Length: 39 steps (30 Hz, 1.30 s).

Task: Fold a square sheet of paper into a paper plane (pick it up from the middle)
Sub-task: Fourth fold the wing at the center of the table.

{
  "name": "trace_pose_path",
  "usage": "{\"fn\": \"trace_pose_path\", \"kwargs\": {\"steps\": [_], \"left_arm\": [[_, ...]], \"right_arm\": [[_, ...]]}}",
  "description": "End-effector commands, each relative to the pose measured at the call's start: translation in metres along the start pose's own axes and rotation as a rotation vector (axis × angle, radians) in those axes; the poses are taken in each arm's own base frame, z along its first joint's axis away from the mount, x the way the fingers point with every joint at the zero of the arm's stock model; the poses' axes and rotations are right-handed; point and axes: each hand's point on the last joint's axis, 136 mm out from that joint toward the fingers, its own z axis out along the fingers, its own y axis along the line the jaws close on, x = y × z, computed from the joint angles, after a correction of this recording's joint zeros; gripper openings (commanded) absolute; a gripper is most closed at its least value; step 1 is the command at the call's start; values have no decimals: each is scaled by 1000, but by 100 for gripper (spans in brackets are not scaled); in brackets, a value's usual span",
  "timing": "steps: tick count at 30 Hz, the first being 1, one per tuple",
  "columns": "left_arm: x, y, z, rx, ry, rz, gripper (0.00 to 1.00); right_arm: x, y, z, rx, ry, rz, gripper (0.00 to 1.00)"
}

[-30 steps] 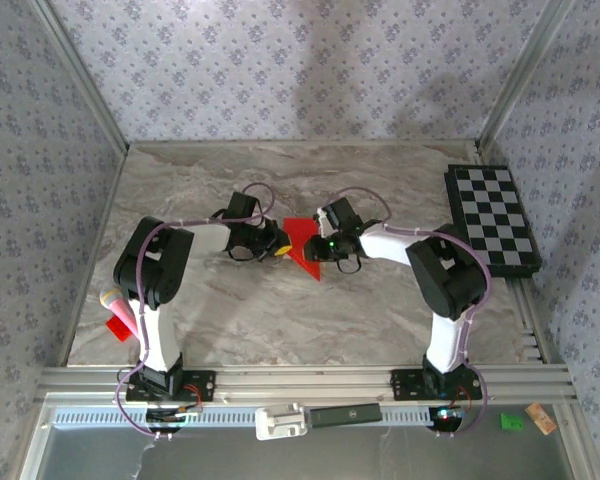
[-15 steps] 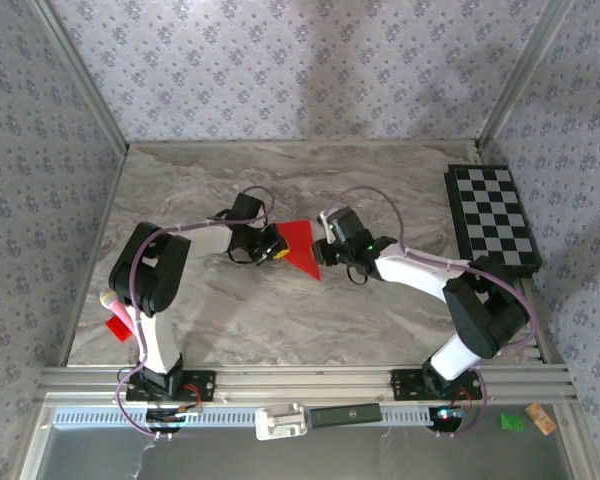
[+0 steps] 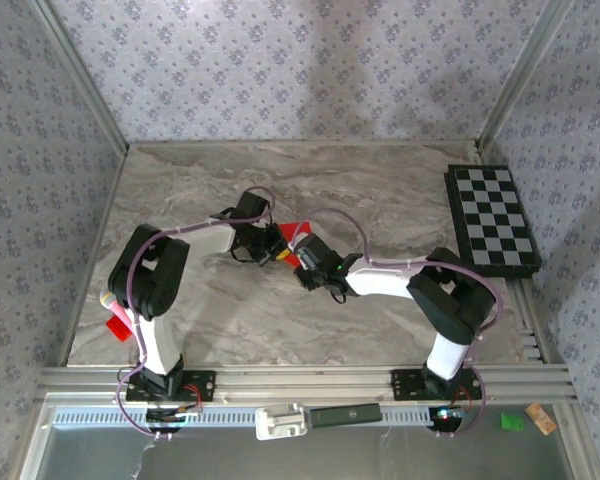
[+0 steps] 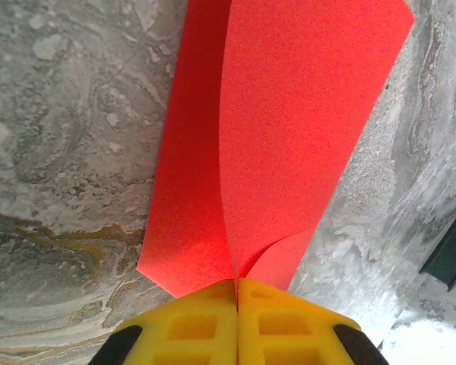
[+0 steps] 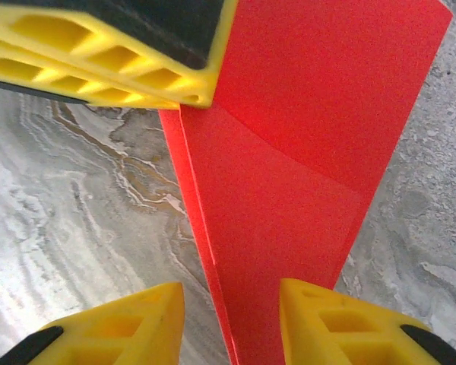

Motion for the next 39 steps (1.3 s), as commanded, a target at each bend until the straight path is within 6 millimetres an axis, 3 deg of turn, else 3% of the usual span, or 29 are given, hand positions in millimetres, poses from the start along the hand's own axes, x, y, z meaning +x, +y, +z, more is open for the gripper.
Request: {"fn": "trace_pose_path", "kwargs": {"steps": [1, 14, 20, 27, 33, 39], "left_arm": [[2, -11, -12, 24, -14, -9, 7], [0, -8, -14, 21, -13, -34, 8], [0, -7, -15, 22, -11, -39, 8], [-10, -2, -25, 27, -41, -58, 21], [-30, 11, -53, 39, -137, -84, 43], [-29, 13, -60, 105, -172, -68, 44]], "right_arm": [[-13, -4, 2, 34, -31, 10, 38], [-5, -9, 11, 32, 4, 14, 30], [-7, -11, 11, 25, 2, 20, 20], [-4, -9, 11, -26, 11, 31, 13], [0, -2, 12, -164, 7, 69, 11], [-6, -1, 7, -308, -29, 182, 11]]}}
